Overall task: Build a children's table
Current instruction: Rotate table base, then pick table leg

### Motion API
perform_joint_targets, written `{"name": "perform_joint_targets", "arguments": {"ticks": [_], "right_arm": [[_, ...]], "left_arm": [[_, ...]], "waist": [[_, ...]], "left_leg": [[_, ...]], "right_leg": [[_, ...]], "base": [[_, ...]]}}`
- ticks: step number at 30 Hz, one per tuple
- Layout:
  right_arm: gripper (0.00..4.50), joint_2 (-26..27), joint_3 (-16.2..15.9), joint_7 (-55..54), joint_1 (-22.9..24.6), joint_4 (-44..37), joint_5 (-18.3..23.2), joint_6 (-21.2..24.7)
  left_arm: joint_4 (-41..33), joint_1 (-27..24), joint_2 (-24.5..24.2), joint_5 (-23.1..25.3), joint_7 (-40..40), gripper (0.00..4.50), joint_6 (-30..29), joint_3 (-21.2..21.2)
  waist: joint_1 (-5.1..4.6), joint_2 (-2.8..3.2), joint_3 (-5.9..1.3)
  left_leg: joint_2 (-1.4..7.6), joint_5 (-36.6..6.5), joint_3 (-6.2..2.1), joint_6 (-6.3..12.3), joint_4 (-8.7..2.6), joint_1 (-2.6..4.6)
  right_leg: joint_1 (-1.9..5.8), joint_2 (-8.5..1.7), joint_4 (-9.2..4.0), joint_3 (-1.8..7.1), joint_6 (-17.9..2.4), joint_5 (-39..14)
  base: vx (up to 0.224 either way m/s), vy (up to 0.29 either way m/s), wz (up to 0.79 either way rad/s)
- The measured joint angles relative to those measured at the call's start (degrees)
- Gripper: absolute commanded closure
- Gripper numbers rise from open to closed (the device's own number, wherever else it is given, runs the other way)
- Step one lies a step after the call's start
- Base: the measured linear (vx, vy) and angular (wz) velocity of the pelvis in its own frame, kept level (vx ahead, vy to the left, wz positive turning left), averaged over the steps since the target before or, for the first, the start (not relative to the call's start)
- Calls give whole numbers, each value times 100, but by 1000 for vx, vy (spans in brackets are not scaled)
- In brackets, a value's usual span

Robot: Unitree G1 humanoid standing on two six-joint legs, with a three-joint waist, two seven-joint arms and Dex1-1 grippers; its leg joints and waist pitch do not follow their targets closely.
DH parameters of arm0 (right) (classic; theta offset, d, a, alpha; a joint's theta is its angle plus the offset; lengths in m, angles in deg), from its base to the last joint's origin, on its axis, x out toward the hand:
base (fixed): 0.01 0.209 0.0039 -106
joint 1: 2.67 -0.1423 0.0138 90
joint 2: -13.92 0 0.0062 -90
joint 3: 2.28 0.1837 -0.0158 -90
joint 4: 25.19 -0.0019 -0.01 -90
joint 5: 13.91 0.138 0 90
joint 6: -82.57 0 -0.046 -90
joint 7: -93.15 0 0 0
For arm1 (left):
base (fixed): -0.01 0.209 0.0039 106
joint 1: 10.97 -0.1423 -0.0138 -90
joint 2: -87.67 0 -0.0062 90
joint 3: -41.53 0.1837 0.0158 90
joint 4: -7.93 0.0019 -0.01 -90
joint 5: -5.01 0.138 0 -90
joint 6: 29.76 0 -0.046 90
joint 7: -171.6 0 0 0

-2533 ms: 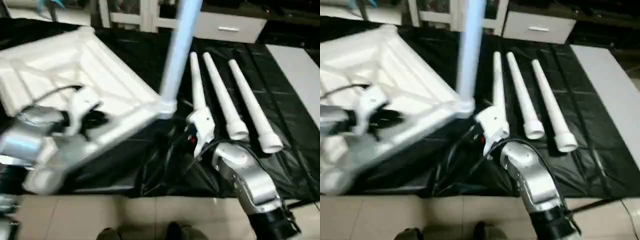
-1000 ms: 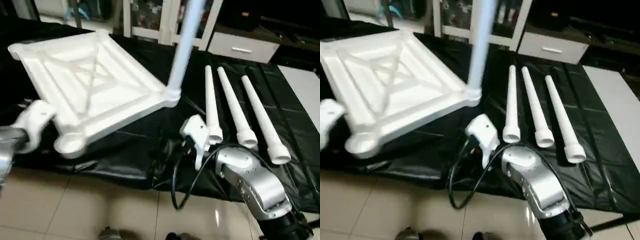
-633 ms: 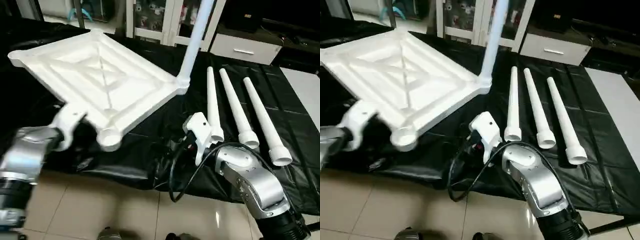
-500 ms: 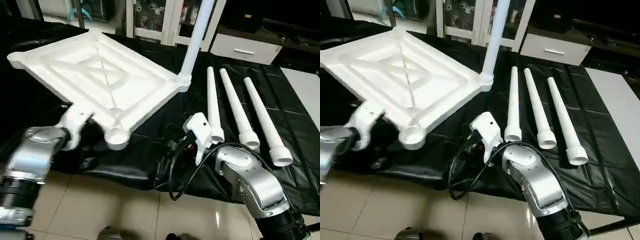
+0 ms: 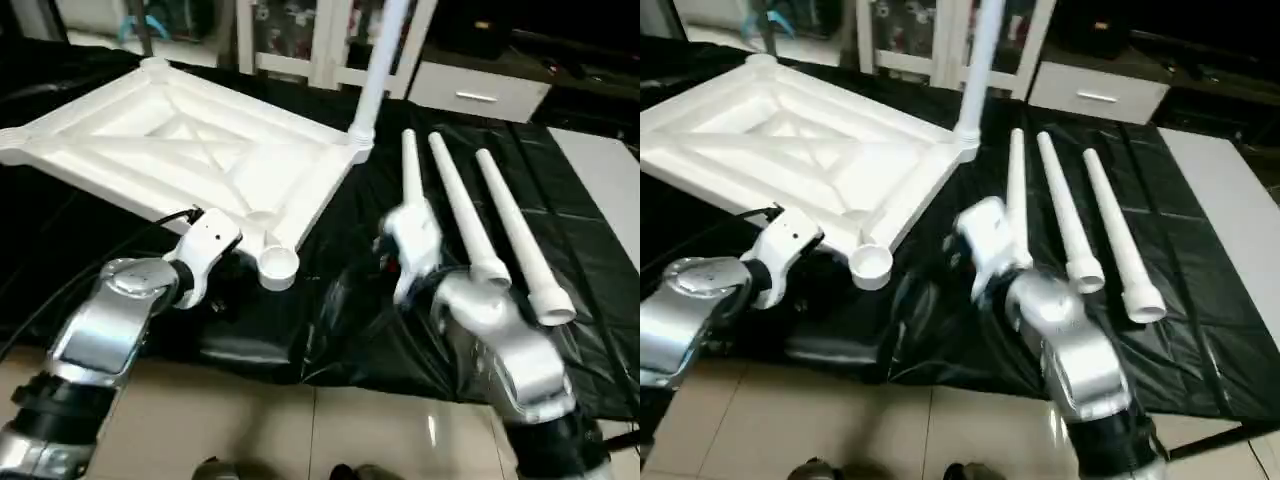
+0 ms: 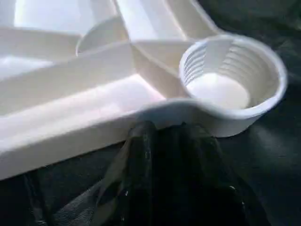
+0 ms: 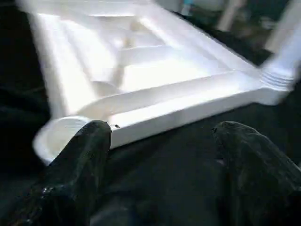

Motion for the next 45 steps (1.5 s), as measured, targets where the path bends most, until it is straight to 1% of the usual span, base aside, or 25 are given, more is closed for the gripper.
{"name": "perform_joint_targets", "arguments": {"ticks": [1, 2, 3, 4, 5, 6, 8, 10, 11, 12, 15, 18, 21, 23, 26, 29, 32, 34, 35, 36, 37, 38, 40, 41, 45], "right_arm": [[64, 74, 141, -22, -164, 92, 141, 286], [38, 200, 342, -138, -333, 236, 283, 502], [38, 325, 557, -331, -547, 452, 359, 666], [31, 333, 755, -502, -728, 629, 399, 758], [26, 316, 829, -594, -861, 794, 399, 780], [12, 282, 867, -665, -1075, 1095, 384, 791], [12, 227, 912, -911, -1557, 1817, 245, 790], [12, 223, 987, -1148, -2011, 2547, 114, 792], [12, 229, 1004, -1204, -2095, 2683, 98, 793], [12, 238, 1026, -1335, -2318, 3066, 53, 807], [12, 193, 1145, -1635, -2734, 4048, -22, 788], [12, 179, 1369, -1821, -3270, 5215, -13, 637], [12, 176, 1470, -1962, -3609, 6042, -5, 353], [12, 174, 1501, -1985, -3669, 6375, -30, 228], [12, 175, 1528, -1974, -3672, 6667, -62, 176], [12, 178, 1580, -1973, -3674, 6887, -44, 142], [48, 177, 1728, -1995, -3692, 7176, 7, 77], [53, 171, 1867, -2012, -3731, 7327, 61, -8], [81, 159, 1909, -2012, -3769, 7417, 79, -28], [90, 150, 1962, -2012, -3794, 7498, 101, -67], [90, 139, 2041, -2013, -3815, 7573, 173, -101], [95, 139, 2078, -2013, -3829, 7612, 205, -119], [123, 141, 2126, -2006, -3865, 7685, 254, -120], [123, 139, 2150, -1998, -3870, 7699, 267, -120], [162, 138, 2217, -1973, -3886, 7741, 273, -123]], "left_arm": [[-176, -85, -108, -64, -95, 335, -48, -13], [-298, -165, -194, -125, -178, 326, -54, -45], [-372, -207, -245, -220, -273, 326, -52, -99], [-427, -214, -263, -305, -352, 326, -8, -148], [-426, -218, -281, -345, -387, 326, 49, -191], [-395, -217, -304, -372, -436, 326, 173, -249], [-368, -158, -273, -457, -515, 326, 533, -347], [-415, -15, -103, -569, -575, 326, 761, -337], [-424, 21, -78, -594, -595, 326, 773, -323], [-424, 89, -51, -603, -623, 326, 775, -288], [-420, 177, -18, -603, -692, 326, 789, -140], [-415, 288, -21, -606, -801, 326, 903, -15], [-430, 349, -26, -660, -931, 326, 1035, 38], [-433, 351, -26, -687, -995, 326, 1097, 77], [-479, 351, -35, -721, -1012, 326, 1113, 94], [-546, 351, -34, -737, -1033, 326, 1111, 119], [-643, 351, -34, -788, -1118, 326, 1112, 134], [-652, 372, -33, -798, -1132, 326, 1114, 169], [-652, 382, -31, -800, -1141, 326, 1118, 191], [-652, 401, -31, -800, -1164, 326, 1125, 224], [-652, 425, -26, -806, -1188, 326, 1136, 262], [-652, 445, -25, -806, -1192, 326, 1137, 280], [-652, 471, -24, -809, -1208, 326, 1139, 293], [-652, 473, -25, -809, -1221, 326, 1139, 297], [-653, 472, -8, -882, -1232, 326, 1139, 300]], "waist": [[-21, 4, -2], [-41, 6, -2], [-48, 6, -2], [-40, 8, -3], [-19, 12, -6], [-13, 16, -6], [3, 23, -6], [13, 26, -6], [12, 26, -6], [-1, 27, -7], [-8, 30, -9], [-18, 29, -10], [-18, 25, -12], [-17, 25, -12], [-17, 25, -12], [-21, 25, -12], [-14, 26, -11], [-19, 27, -11], [-24, 28, -10], [-27, 28, -10], [-30, 28, -10], [-36, 28, -10], [-58, 28, -10], [-68, 28, -10], [-112, 27, -11]], "left_leg": [[0, 0, 0, 0, 0, 3], [0, 0, 0, 0, 0, 5], [-1, 0, 0, 0, 1, 6], [-1, 1, 0, -1, 2, 4], [-1, 3, -1, -5, 5, 5], [-1, 7, -1, -12, 14, 4], [-1, 10, -5, -18, 40, -1], [-1, 10, -6, -18, 55, -2], [-1, 10, -6, -18, 57, 0], [-1, 10, -7, -18, 64, 0], [-1, 12, -5, -21, 68, -7], [0, 16, -4, -28, 73, -31], [0, 19, 1, -29, 77, -53], [1, 20, 1, -28, 94, -91], [2, 26, 1, -18, 122, -103], [2, 25, 2, -17, 135, -99], [1, 25, 2, -18, 139, -94], [2, 25, 2, -18, 139, -90], [2, 25, 2, -18, 138, -90], [2, 25, 1, -18, 138, -90], [2, 25, 0, -18, 139, -89], [2, 25, 0, -18, 139, -89], [1, 25, 0, -18, 139, -91], [1, 26, -1, -18, 139, -91], [1, 26, 0, -18, 140, -94]], "right_leg": [[-1, 2, 6, 4, 0, 0], [-2, 4, 10, 7, 0, 0], [-5, 4, 18, 8, -1, 1], [-9, 4, 21, 8, -2, 1], [-9, 4, 28, 8, -2, 1], [-11, 4, 38, 8, -2, 1], [-13, 3, 58, 10, -2, 1], [-11, -2, 68, 11, -2, 1], [-8, -2, 69, 11, -2, 1], [-9, -2, 77, 14, -2, 1], [-21, -1, 86, 17, -2, 1], [-51, 1, 99, 21, -5, 3], [-85, 2, 111, 27, -7, 3], [-111, 2, 124, 28, -10, 0], [-128, 2, 142, 32, -12, -2], [-127, 1, 152, 41, -12, -2], [-127, -1, 171, 43, -11, -2], [-125, 0, 176, 42, -9, 0], [-125, 0, 176, 42, -7, 0], [-125, 0, 176, 41, -1, -2], [-126, 0, 175, 41, 3, 0], [-126, 0, 175, 41, 4, 2], [-125, 1, 176, 41, 4, 5], [-126, 1, 176, 41, 5, 6], [-125, 1, 175, 41, 2, 7]], "base": [[0, 0, 0], [0, 0, 0], [0, 0, 0], [0, 0, 0], [0, 0, 0], [0, 0, 0], [0, 0, 0], [0, 0, 0], [0, 0, 0], [0, 0, 0], [0, 0, 0], [0, 0, 0], [0, 0, 0], [0, 0, 0], [0, 0, 0], [0, 0, 0], [0, 0, 0], [0, 0, 0], [0, 0, 0], [0, 0, 0], [0, 0, 0], [0, 0, 0], [0, 0, 0], [0, 0, 0], [0, 0, 0]]}}
